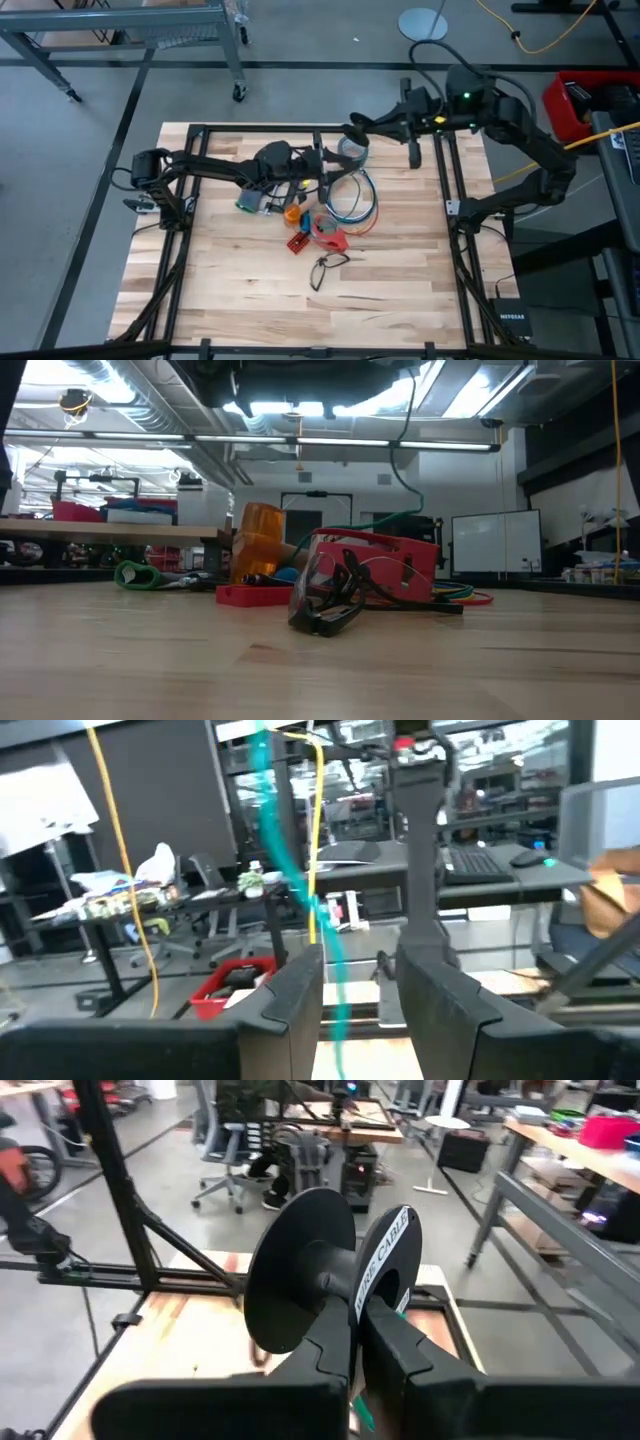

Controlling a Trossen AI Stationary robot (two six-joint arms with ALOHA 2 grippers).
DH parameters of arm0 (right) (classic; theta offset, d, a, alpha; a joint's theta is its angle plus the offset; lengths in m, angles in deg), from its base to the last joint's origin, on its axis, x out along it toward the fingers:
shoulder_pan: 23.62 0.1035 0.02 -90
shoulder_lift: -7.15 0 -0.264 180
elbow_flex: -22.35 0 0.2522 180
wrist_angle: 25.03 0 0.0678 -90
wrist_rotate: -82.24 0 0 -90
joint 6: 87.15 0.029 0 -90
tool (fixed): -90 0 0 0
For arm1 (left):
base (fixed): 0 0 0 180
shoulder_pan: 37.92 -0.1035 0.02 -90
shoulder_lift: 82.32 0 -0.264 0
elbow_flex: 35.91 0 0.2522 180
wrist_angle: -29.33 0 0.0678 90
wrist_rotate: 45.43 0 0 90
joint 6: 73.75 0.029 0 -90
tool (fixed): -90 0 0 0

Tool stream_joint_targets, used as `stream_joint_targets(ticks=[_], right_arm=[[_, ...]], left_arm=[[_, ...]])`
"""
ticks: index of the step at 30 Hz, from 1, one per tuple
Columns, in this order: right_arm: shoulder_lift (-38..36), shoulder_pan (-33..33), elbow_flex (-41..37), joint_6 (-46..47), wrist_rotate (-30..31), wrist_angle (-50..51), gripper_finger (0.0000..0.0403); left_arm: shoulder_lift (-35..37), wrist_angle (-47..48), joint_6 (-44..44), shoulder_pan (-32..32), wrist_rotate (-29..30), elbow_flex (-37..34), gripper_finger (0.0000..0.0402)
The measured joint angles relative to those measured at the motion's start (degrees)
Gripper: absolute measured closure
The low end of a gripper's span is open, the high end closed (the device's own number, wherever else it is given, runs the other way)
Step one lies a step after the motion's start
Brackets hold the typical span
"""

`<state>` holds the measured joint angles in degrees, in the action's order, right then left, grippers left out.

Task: Coil cords
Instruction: Coil the green wire on the spool

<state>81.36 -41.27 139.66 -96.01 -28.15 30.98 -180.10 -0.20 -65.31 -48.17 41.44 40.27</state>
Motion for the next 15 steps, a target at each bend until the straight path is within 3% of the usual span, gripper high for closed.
stream_joint_targets(ticks=[10, 15], right_arm=[[1.9, 0.0, 0.0, 0.0, -0.8, -2.4, 0.0390], [0.1, 0.0, 0.0, 0.0, -1.8, 2.3, 0.0390]], left_arm=[[0.0, 0.0, -5.1, -2.3, -2.0, 0.1, 0.0281], [0.0, 2.8, -3.9, -2.1, -2.3, 0.1, 0.0281]])
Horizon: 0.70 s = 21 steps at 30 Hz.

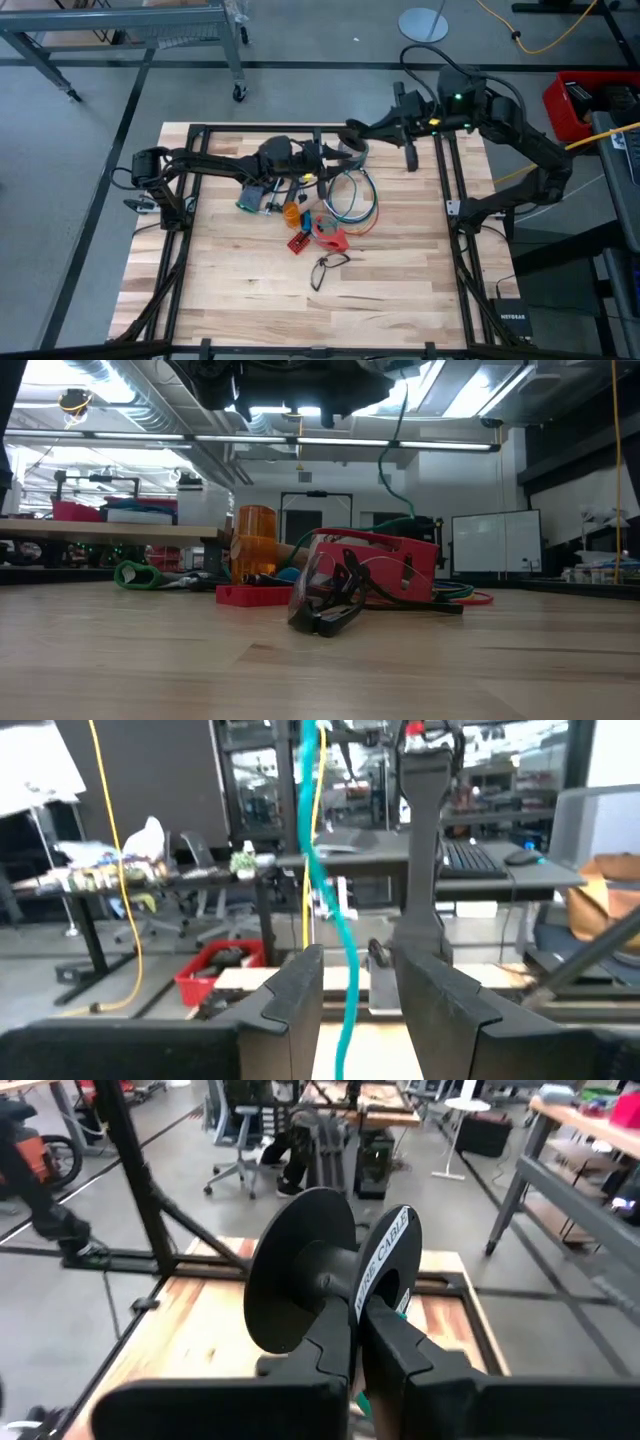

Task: Coil cords
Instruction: Coil the green wire on the spool

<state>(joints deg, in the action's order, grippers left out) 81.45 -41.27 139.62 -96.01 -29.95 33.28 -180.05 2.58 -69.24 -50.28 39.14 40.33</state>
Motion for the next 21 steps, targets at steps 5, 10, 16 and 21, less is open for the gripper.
stream_joint_targets(ticks=[5, 10, 16, 21], right_arm=[[-6.2, 0.0, 0.0, 0.0, 2.5, 10.7, 0.0390], [-12.1, 0.0, -0.4, 2.5, 5.6, 23.7, 0.0391], [-19.9, 0.0, -11.1, 8.6, 6.9, 29.9, 0.0391], [-29.6, 0.0, -27.1, 13.0, 7.0, 24.2, 0.0391]], left_arm=[[0.0, 4.3, 0.2, -0.2, 0.0, 0.0, 0.0281], [0.0, 5.7, -0.2, -0.1, 0.0, 0.0, 0.0281], [0.0, 5.4, -2.0, 0.0, 0.0, 0.0, 0.0281], [0.0, 5.5, -3.2, 0.0, 0.0, 0.0, 0.0281]])
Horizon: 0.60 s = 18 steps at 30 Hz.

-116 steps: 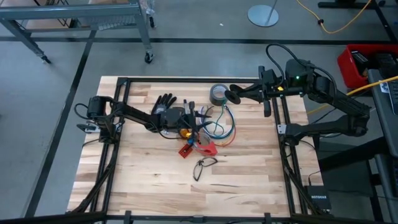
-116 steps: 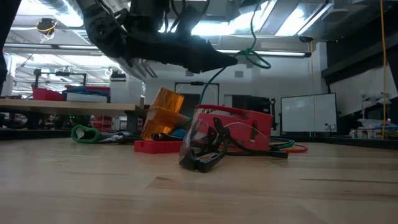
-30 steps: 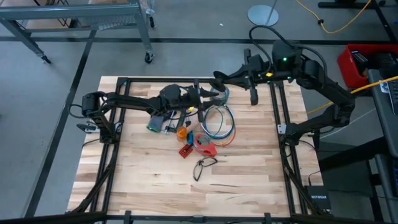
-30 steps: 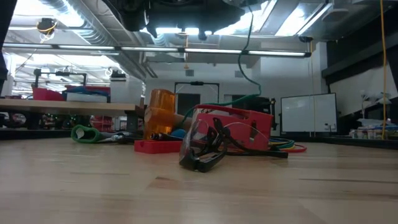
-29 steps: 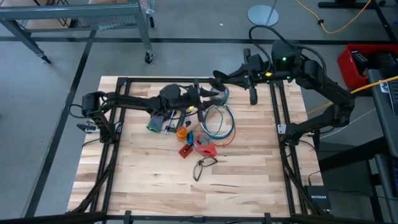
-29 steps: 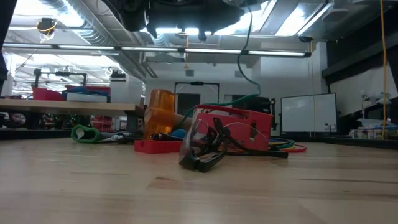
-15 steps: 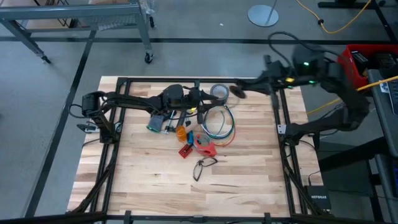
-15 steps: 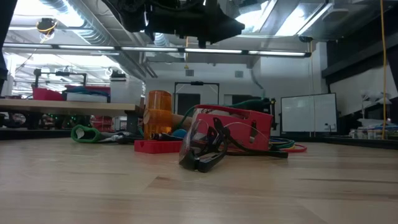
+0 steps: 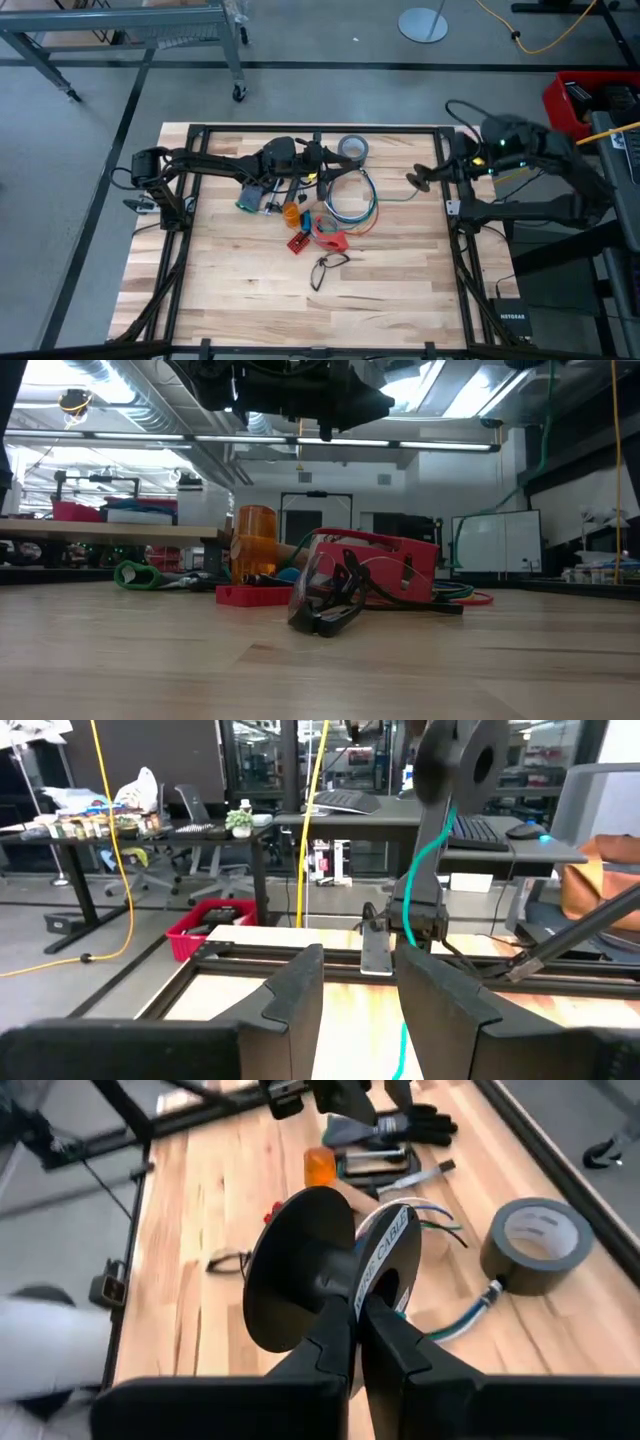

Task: Coil cords
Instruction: Coil the green wire on the spool

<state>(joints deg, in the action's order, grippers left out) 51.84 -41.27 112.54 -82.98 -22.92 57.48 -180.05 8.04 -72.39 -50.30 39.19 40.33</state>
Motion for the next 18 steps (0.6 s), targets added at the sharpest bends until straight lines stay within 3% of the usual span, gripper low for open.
stream_joint_targets(ticks=[9, 14, 18], right_arm=[[-14.9, 0.0, -29.2, 4.8, -0.9, -33.6, 0.0391], [-16.4, 0.0, -39.2, 5.0, -0.9, -55.5, 0.0391], [-14.6, 0.0, -42.8, 5.1, -1.0, -70.8, 0.0391]], left_arm=[[0.0, 4.1, 0.3, 0.9, -1.8, 0.0, 0.0281], [-1.1, 4.3, 4.7, 2.9, -2.0, 0.0, 0.0281], [-3.7, 2.8, 5.9, 4.0, 0.6, 0.0, 0.0281]])
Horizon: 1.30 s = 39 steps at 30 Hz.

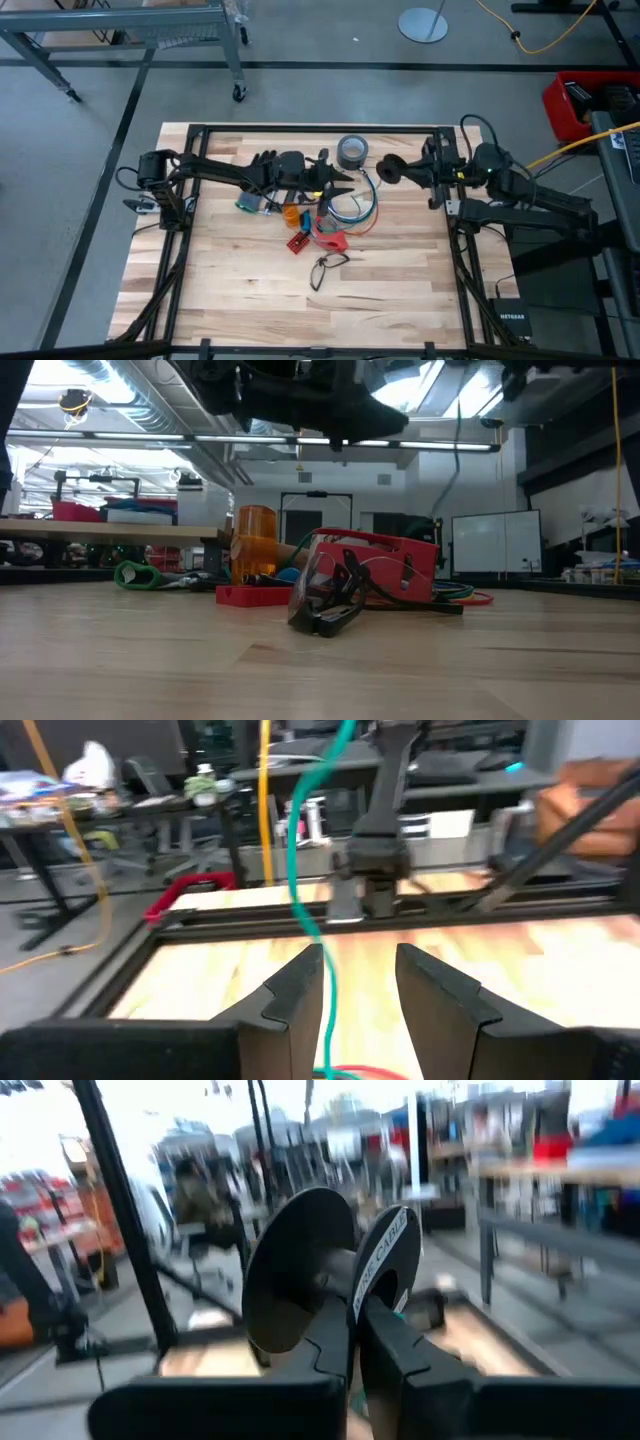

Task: Coil cords
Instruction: Coil the green wire on the spool

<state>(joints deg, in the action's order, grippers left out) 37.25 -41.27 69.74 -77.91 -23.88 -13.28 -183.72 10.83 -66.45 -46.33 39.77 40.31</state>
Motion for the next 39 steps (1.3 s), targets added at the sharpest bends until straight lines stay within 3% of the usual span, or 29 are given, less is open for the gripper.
stream_joint_targets(ticks=[4, 10, 18, 32, 39], right_arm=[[4.1, 0.0, -0.5, 0.0, -2.0, -6.8, 0.0391], [11.0, 0.0, -0.5, 0.9, -6.0, -13.7, 0.0391], [17.8, 0.0, -0.5, 1.1, -7.4, -21.0, 0.0388], [19.4, 0.0, -0.5, 2.5, -9.4, -28.5, 0.0390], [19.4, 0.0, -0.5, 2.5, -9.4, -29.7, 0.0390]], left_arm=[[-2.9, -5.3, 0.9, 0.2, 3.8, 0.0, 0.0281], [-6.6, -12.4, -1.6, -0.2, 4.2, 1.0, 0.0281], [-7.9, -11.8, -2.4, -0.1, 3.7, 3.3, 0.0281], [-7.9, -10.0, -2.5, -0.1, 3.7, 3.3, 0.0283], [-7.9, -9.3, -2.8, -0.1, 3.7, 3.3, 0.0320]])
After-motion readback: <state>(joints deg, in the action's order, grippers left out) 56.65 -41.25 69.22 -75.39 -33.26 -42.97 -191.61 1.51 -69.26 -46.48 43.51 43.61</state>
